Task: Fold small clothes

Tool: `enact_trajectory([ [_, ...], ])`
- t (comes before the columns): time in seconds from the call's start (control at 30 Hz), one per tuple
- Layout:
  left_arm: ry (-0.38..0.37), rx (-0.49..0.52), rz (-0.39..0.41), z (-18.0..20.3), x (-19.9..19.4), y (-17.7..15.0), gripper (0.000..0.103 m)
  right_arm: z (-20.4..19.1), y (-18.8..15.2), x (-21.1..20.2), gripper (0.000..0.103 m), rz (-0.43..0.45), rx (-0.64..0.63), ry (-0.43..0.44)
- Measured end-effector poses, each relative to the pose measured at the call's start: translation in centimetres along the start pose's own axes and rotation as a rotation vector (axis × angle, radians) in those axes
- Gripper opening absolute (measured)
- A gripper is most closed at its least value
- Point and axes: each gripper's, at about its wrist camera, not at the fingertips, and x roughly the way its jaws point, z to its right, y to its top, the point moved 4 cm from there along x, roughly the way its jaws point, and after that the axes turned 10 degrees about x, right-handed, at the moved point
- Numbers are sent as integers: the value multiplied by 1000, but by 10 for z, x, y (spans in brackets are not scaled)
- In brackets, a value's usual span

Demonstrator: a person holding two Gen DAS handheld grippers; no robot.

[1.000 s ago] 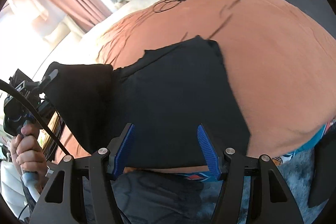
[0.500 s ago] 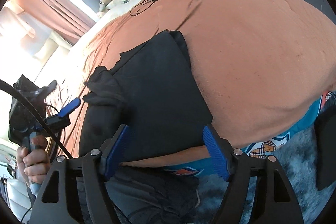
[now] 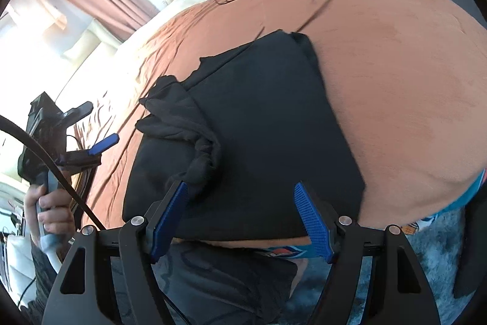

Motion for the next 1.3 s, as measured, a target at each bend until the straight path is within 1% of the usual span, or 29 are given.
enact_trajectory([
  [0.1,38,-6,-20,-8,9,5,87,-2,3,9,71,-17,-3,9],
  [0.2,72,-36,-67,-17,25,7,87,1,6,15,71,-29,2,23],
  [0.3,82,-65,-107,-27,38,7,87,2,11,22,71,-35,2,25],
  [0.4,98,-82,-130,-31,54,8,87,4,13,26,71,-41,6,35],
  [0.5,136,-78,-143,-34,66,12,87,0,12,32,65,-46,0,44],
  [0.6,171,-105,-137,-39,76,19,87,0,13,40,61,-61,-4,40],
  [0.67,199,-122,-130,-43,79,22,87,0,13,46,57,-70,-3,38],
  [0.73,232,-148,-121,-49,83,25,86,0,14,50,48,-72,6,38],
  [0.77,249,-163,-119,-52,84,27,82,1,15,52,44,-74,12,37],
  [0.8,271,-180,-116,-55,86,28,79,1,15,53,36,-74,16,37],
  [0.83,300,-199,-113,-59,86,30,67,2,15,53,25,-73,19,38],
  [0.87,325,-213,-112,-62,86,31,50,3,15,53,19,-74,21,41],
  [0.9,351,-227,-113,-66,86,32,39,4,14,53,14,-74,21,42],
  [0.93,363,-248,-116,-69,84,33,20,5,14,50,11,-64,20,44],
  [0.97,354,-262,-111,-70,82,34,15,5,14,47,10,-57,18,49],
  [1.03,348,-239,-91,-63,75,36,12,5,11,39,8,-42,12,62],
  [1.1,351,-186,-68,-48,65,40,11,7,10,32,8,-34,10,72],
  [1.2,308,-113,-23,-18,51,47,10,11,7,22,8,-23,23,92],
  [1.3,273,-46,5,11,46,55,10,13,3,12,8,-4,29,102],
])
